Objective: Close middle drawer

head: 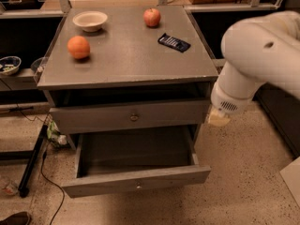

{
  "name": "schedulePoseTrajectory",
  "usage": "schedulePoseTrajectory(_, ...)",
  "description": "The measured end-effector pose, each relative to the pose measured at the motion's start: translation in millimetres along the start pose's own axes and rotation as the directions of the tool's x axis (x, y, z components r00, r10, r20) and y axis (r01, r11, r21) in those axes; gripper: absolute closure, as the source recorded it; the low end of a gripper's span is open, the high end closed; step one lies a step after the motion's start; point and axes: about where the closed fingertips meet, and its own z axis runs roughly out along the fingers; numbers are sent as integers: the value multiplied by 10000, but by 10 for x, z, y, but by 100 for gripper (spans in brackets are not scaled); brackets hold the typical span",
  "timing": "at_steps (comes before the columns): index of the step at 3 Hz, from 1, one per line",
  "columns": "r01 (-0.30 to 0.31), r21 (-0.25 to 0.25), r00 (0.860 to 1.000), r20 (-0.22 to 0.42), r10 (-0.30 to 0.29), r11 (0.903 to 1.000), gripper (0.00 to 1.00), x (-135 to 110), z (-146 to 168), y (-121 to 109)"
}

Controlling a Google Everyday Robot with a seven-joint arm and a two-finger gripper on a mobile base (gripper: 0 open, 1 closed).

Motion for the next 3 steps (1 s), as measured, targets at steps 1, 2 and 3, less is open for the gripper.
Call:
schedulePoseTrajectory(1, -300, -400, 9995, -10, 300, 9987, 100, 29, 262, 206)
schedulePoseTrajectory(2, -222, -857, 9997, -107, 213, 9961, 100, 18, 532, 415)
schedulePoseTrajectory(3, -100, -1356, 9998, -178, 77, 9907, 100, 10, 738, 576)
